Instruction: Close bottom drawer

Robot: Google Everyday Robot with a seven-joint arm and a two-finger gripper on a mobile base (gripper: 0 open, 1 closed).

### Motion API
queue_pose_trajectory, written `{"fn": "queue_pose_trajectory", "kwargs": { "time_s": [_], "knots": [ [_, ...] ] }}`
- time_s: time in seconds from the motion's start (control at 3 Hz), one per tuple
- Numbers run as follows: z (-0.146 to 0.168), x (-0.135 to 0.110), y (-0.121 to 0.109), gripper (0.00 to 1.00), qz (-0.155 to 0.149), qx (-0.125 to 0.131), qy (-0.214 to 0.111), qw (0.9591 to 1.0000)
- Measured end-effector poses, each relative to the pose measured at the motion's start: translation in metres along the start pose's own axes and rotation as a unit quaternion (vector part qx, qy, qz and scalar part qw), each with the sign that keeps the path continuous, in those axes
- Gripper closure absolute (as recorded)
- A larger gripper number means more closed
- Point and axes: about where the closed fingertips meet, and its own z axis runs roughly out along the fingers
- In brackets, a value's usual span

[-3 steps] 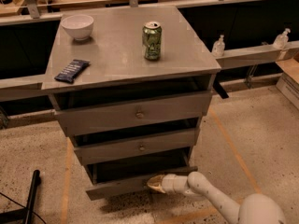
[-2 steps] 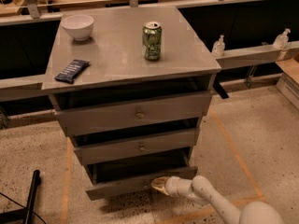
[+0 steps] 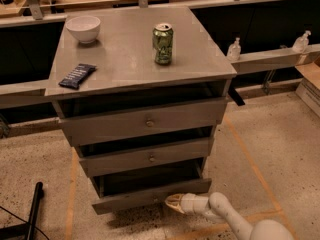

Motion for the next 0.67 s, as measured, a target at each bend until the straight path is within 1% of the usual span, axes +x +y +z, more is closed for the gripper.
{"fn": "queue_pose_trajectory", "kwargs": {
  "time_s": [0.33, 0.67],
  "knots": [
    [0.002, 0.006, -0.009, 1.00, -0.003, -0.001, 0.005, 1.0000],
    [0.005, 0.005, -0.023, 1.00, -0.010, 0.008, 0.006, 0.9999]
  ]
}}
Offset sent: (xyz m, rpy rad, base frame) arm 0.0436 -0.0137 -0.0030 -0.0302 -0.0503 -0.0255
